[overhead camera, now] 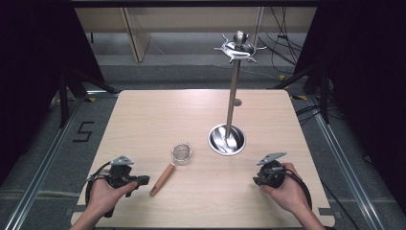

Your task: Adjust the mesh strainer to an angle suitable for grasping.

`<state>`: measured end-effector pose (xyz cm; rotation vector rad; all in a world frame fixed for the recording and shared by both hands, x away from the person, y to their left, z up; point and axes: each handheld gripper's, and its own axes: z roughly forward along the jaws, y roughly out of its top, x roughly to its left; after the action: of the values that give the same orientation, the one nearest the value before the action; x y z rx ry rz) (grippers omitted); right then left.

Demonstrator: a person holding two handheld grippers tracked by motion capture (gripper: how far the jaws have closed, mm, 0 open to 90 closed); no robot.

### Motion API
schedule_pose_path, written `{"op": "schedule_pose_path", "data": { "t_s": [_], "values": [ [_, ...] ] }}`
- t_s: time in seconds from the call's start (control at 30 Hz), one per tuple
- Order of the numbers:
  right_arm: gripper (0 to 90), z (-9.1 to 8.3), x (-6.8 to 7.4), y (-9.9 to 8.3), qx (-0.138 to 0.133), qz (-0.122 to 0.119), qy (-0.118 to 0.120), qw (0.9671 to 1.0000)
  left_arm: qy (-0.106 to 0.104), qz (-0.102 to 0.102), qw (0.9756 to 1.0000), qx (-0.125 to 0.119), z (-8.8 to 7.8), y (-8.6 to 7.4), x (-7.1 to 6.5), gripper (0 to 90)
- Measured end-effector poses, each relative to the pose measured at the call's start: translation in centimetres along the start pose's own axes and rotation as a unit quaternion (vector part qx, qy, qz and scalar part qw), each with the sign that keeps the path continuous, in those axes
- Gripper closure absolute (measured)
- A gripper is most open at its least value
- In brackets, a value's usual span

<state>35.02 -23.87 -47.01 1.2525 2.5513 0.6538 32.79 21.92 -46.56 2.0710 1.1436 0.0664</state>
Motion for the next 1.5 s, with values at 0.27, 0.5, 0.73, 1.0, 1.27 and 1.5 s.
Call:
{"op": "schedule_pose_path", "data": {
  "t_s": [0.27, 0.5, 0.73, 1.0, 1.27, 1.5],
  "values": [
    [72.2, 0.0, -0.1, 0.0, -0.001, 0.003, -0.004, 1.0, -0.03, 0.089, 0.9886, 0.117, 2.8, 0.5, -3.3, 88.8],
    [71.7, 0.1, -0.3, -0.1, 0.001, 0.005, 0.001, 1.0, 0.01, 0.05, 0.9868, 0.154, 4.7, 0.4, -2.4, 89.0],
    [71.5, 0.1, -0.5, -0.1, -0.001, 0.011, 0.002, 0.9999, 0.023, 0.013, 0.9879, 0.153, 4.6, 0.9, -0.3, 89.0],
    [71.2, 0.1, -0.4, -0.2, 0.003, 0.016, 0.008, 0.9998, 0.082, -0.043, 0.9829, 0.159, 4.1, 2.5, 3.3, 89.1],
    [70.7, 0.4, -0.8, -0.3, 0.004, 0.013, 0.01, 0.9999, 0.126, -0.081, 0.9768, 0.153, 4.7, 5.8, 7.5, 89.0],
    [69.1, 0.6, -1.2, -0.4, 0.005, 0.033, 0.023, 0.9992, 0.146, -0.088, 0.9751, 0.142, 5.8, 9.3, 10.3, 88.5]
  ]
}}
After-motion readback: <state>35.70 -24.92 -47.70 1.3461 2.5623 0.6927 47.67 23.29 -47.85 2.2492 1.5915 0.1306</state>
